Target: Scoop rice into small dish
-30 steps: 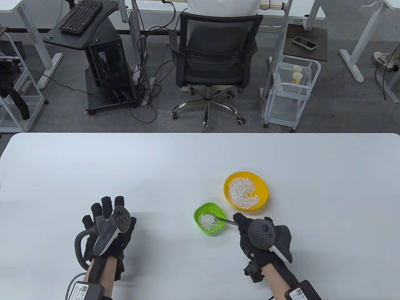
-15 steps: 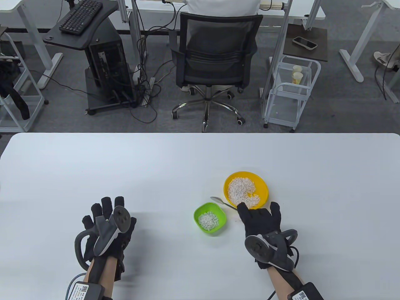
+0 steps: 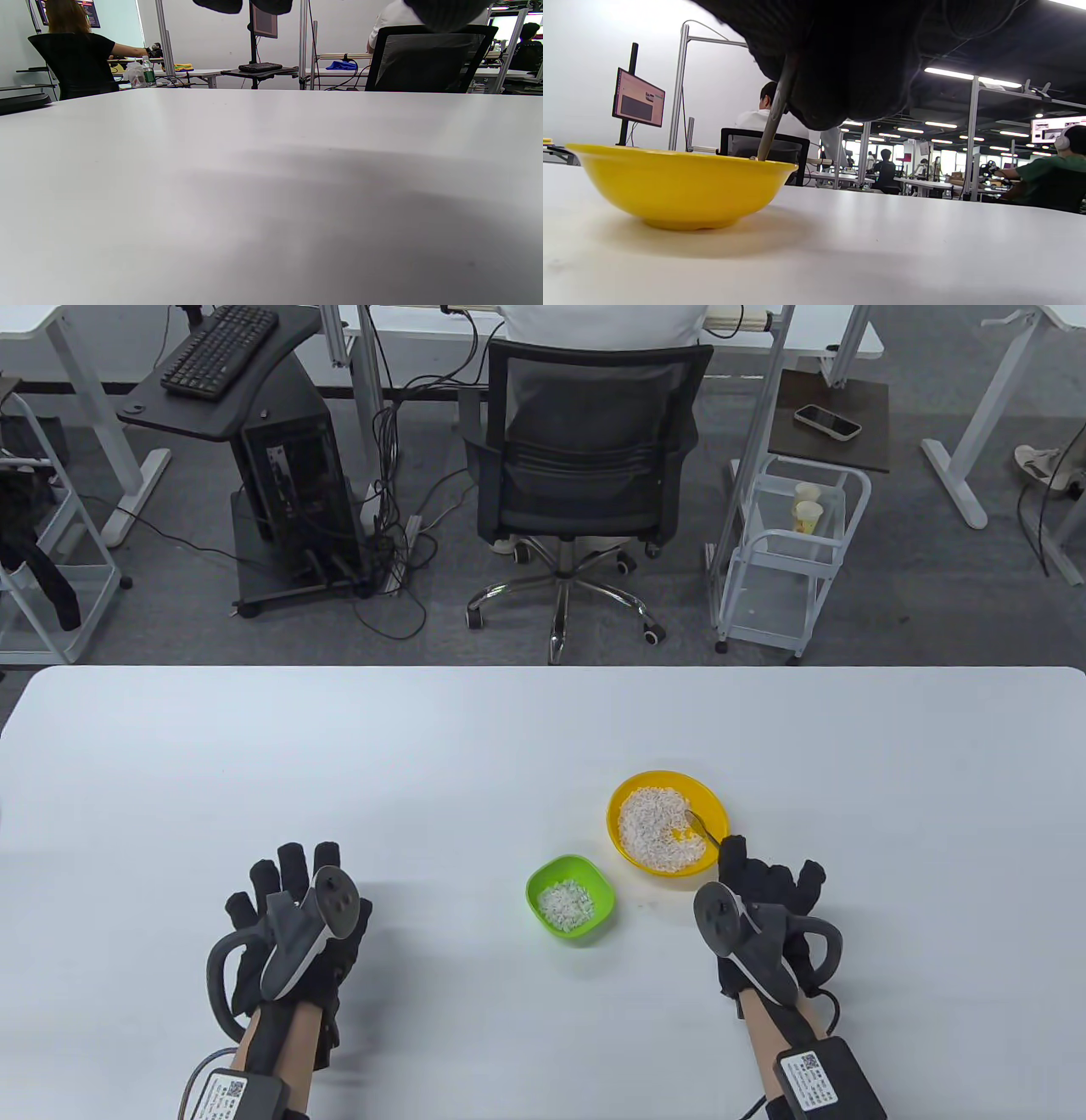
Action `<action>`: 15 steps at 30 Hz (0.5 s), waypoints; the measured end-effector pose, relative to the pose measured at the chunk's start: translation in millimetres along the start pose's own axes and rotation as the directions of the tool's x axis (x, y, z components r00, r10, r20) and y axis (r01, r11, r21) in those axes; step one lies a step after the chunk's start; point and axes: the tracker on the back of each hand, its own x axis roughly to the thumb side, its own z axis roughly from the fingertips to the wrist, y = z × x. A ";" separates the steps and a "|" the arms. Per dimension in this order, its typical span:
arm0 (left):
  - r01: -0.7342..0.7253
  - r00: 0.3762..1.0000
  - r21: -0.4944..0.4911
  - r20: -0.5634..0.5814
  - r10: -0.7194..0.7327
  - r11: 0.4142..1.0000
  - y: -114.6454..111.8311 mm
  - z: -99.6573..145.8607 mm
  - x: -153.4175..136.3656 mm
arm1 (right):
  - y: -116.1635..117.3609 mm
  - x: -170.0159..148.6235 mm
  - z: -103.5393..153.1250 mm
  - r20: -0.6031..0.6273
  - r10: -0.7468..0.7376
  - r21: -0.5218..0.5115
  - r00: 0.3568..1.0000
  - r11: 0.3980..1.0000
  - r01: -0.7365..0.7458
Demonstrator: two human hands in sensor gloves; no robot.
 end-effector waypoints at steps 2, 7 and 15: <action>-0.001 1.000 0.000 0.003 0.001 1.000 -0.4 0.0 0.5 | 3.0 1.6 -0.2 0.030 -0.061 0.049 0.998 0.997 0.060; 0.006 1.000 0.000 0.005 -0.006 1.000 -1.0 -0.3 1.5 | 3.0 -1.8 -1.1 -0.022 -0.283 0.098 0.959 0.954 0.284; 0.009 1.000 -0.004 0.009 -0.008 1.000 -1.5 0.0 2.9 | 14.7 -27.9 -4.8 -0.268 -0.619 0.138 0.738 0.734 0.665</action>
